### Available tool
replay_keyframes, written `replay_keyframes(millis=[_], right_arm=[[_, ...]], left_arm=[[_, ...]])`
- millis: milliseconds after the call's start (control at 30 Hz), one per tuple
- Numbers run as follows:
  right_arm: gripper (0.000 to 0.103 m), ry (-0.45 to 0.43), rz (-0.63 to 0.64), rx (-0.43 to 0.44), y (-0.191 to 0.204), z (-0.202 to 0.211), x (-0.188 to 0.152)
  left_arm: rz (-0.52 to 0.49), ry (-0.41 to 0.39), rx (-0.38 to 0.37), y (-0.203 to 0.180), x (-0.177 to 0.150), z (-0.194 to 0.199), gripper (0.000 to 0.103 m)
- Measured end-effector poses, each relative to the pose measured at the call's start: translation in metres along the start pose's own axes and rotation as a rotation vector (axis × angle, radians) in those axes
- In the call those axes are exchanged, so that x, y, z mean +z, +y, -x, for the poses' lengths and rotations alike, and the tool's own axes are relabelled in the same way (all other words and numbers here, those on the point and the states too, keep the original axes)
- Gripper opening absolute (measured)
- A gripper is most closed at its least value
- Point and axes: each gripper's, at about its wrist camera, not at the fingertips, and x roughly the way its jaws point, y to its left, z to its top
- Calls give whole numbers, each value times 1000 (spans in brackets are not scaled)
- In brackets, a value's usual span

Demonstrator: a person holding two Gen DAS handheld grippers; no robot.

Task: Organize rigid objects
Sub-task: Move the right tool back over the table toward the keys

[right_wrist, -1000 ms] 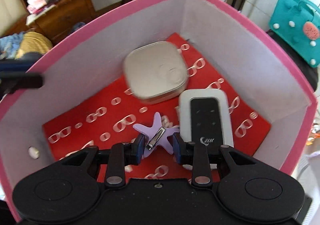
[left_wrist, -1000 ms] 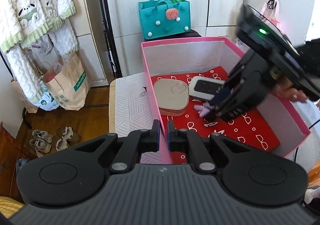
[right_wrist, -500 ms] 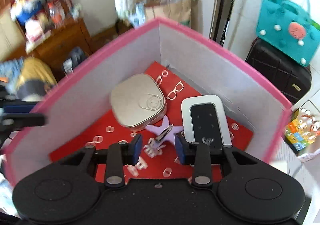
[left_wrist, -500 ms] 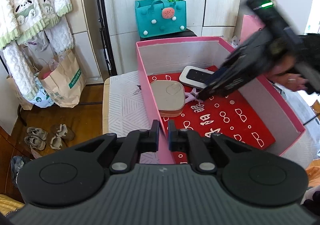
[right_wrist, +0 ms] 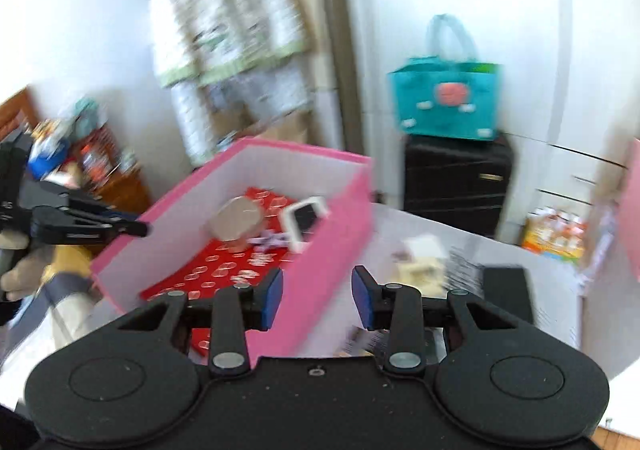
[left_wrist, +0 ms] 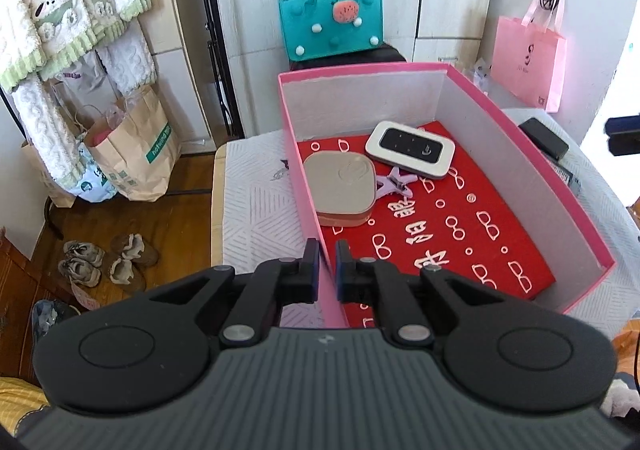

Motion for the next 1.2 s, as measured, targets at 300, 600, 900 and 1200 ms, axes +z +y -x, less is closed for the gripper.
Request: replay_keyframes(millis=[300, 600, 900, 1200], right_arm=[[43, -53, -65, -96, -9, 9, -80], [52, -233, -208, -215, -19, 21, -138], [55, -120, -190, -222, -10, -5, -150], [63, -42, -110, -333, 1, -50, -145]], left_arm=[[-24, -4, 45, -10, -4, 3, 6], [-23, -3, 28, -8, -5, 4, 6], [-18, -13, 14, -6, -7, 4, 7], [-25, 6, -31, 1, -3, 5, 8]])
